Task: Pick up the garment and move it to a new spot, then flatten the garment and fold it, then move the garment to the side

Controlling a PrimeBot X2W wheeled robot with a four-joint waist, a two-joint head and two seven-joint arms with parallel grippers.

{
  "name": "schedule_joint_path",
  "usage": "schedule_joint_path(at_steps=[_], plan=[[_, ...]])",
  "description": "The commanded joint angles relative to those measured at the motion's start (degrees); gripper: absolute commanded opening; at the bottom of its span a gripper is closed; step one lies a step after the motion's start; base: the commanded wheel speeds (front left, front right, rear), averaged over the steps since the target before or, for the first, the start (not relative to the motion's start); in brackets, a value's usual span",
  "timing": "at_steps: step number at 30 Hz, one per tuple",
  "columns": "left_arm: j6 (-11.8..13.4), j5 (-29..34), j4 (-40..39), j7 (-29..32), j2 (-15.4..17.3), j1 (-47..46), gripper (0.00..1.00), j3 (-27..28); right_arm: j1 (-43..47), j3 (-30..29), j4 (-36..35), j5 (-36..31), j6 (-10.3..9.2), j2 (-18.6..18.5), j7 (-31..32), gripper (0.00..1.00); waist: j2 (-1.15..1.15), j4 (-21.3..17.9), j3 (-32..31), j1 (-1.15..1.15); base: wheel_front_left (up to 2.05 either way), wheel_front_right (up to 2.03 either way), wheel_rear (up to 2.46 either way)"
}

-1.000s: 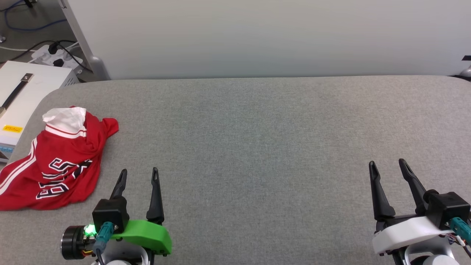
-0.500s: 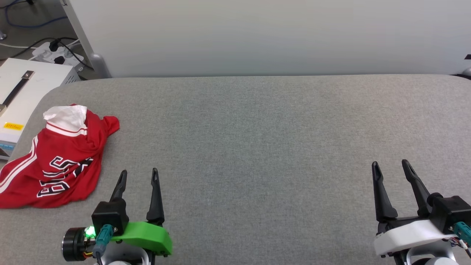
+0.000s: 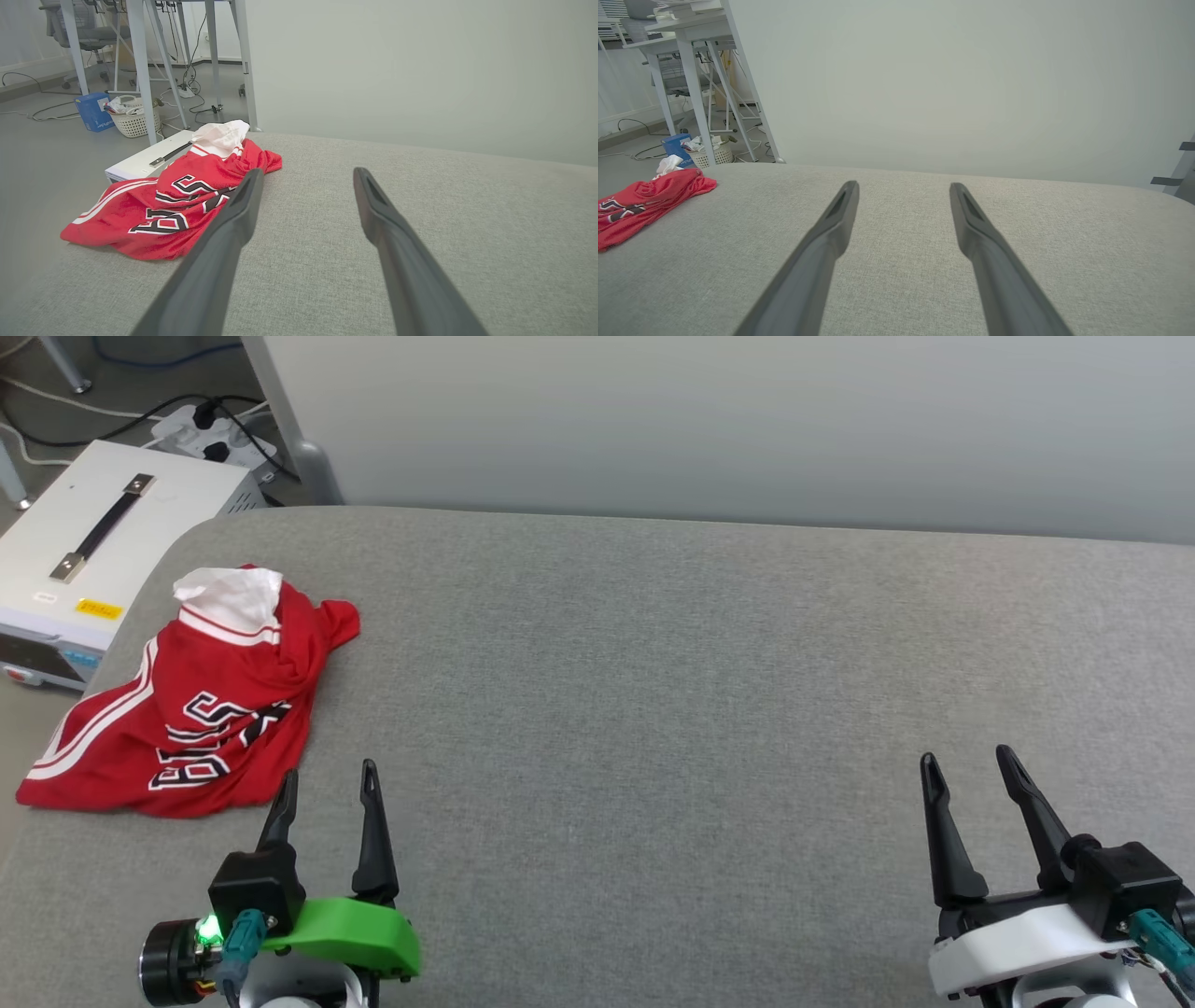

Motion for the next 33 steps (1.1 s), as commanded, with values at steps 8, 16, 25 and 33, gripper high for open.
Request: schedule_joint_path(at_steps=[8,16,25,33], plan=[[0.8,-1.9,0.7,-1.5,-0.2,-1.6,1.0,1.3,0.2,2.1,-0.9,-1.5,-0.05,0.1,-1.5,1.0,0.0,6.4,1.5,0.0,0.0,0.0,0.0],[1.2,-3.7,1.2,-2.4,-0.2,-2.0,1.0,1.8,0.1,2.5,-1.3,-1.2,-0.05,0.1,-2.5,1.0,0.0,11.7,2.6,0.0,0.0,0.0,0.0],[1.9,-5.7,1.7,-3.5,-0.2,-2.2,1.0,1.9,0.1,3.0,-1.7,-1.6,-0.05,0.1,-3.5,1.0,0.0,18.4,4.0,0.0,0.0,0.0,0.0],[2.2,-6.9,1.8,-3.6,-0.2,-2.0,1.0,2.1,-0.2,3.3,-1.8,-2.3,-0.05,0.1,-3.6,1.0,0.0,22.4,4.6,0.0,0.0,0.0,0.0]])
